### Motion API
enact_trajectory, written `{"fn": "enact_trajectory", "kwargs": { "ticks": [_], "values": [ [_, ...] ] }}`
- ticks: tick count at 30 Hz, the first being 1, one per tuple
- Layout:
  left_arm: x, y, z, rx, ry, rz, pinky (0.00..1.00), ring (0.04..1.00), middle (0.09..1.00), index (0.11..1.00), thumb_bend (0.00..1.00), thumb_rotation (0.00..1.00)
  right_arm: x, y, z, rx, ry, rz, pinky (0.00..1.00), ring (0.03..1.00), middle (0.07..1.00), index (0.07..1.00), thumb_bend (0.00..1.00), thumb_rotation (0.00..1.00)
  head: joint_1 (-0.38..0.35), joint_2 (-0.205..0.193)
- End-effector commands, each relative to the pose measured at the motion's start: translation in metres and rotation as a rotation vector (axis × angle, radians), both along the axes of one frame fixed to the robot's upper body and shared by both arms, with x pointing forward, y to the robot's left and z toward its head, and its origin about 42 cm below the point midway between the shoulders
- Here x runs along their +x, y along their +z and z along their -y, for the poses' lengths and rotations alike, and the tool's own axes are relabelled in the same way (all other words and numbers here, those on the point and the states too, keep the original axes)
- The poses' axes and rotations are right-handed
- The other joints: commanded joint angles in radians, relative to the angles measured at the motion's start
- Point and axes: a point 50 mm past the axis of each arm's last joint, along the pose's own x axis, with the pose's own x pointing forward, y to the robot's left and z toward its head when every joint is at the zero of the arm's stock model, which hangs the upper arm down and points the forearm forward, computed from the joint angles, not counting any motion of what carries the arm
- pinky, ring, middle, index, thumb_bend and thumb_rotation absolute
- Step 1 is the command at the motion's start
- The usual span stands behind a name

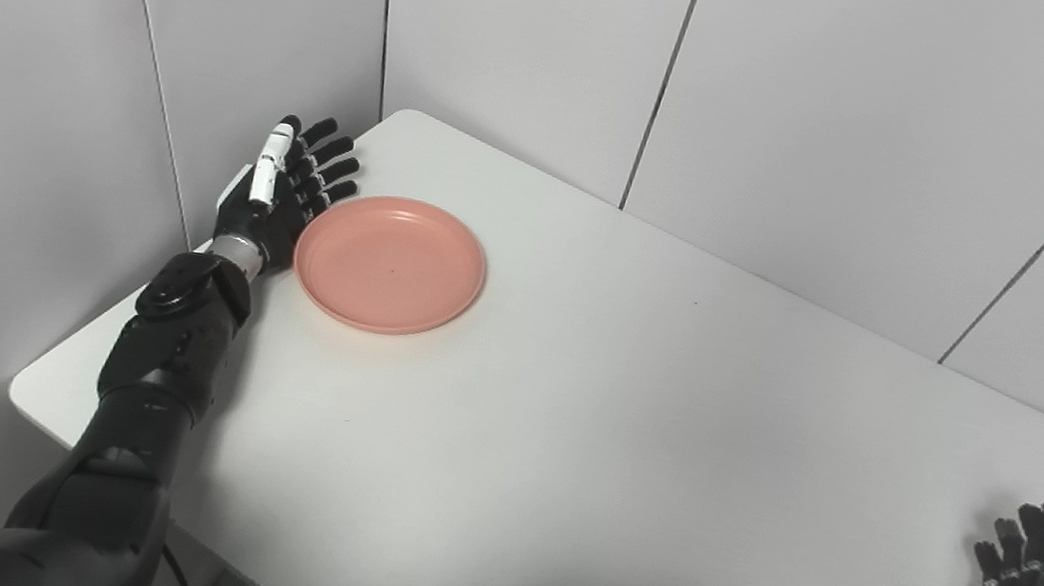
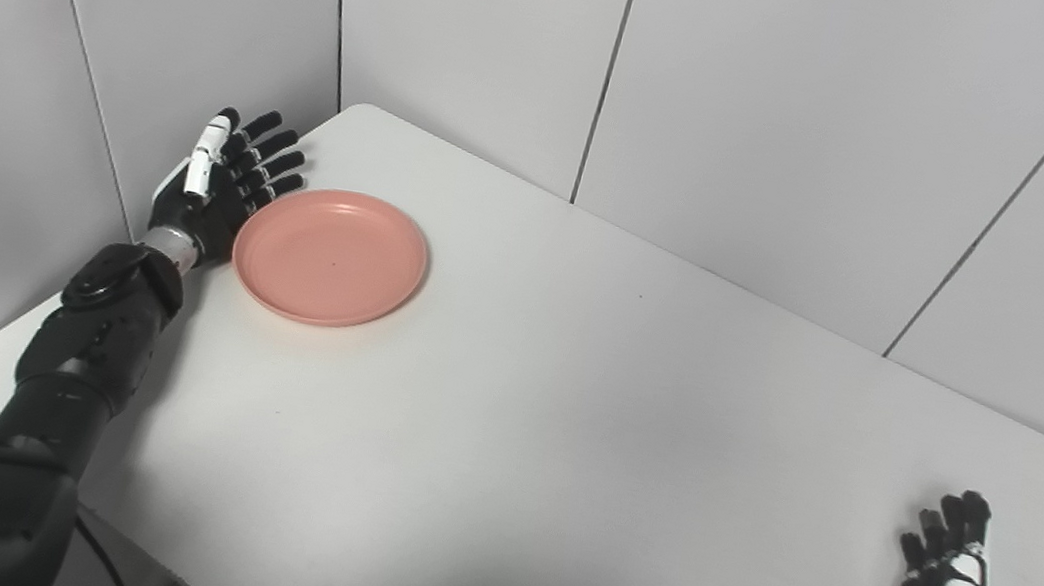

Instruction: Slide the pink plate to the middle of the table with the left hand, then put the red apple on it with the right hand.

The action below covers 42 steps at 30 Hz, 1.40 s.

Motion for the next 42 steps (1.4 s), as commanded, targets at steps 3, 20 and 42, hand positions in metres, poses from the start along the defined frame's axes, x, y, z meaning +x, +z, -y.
{"fn": "enact_trajectory", "kwargs": {
  "ticks": [3, 20, 42],
  "values": [
    [0.006, 0.001, 0.0, -0.005, -0.042, -0.003, 0.86, 0.868, 0.874, 0.865, 0.4, 1.0, -0.023, -0.032, 0.004, 0.012, -0.015, -0.116, 1.0, 1.0, 1.0, 1.0, 0.13, 1.0, -0.003, 0.002],
    [0.007, -0.004, 0.008, 0.009, -0.111, -0.022, 0.85, 0.861, 0.868, 0.856, 0.43, 1.0, -0.023, -0.033, 0.003, 0.023, -0.013, -0.122, 1.0, 1.0, 1.0, 1.0, 0.14, 1.0, -0.009, 0.007],
    [0.007, -0.001, 0.024, -0.026, -0.154, -0.004, 0.84, 0.852, 0.866, 0.857, 0.39, 1.0, -0.022, -0.034, 0.002, 0.03, -0.018, -0.115, 1.0, 1.0, 1.0, 1.0, 0.16, 1.0, -0.016, 0.007]
  ]
}}
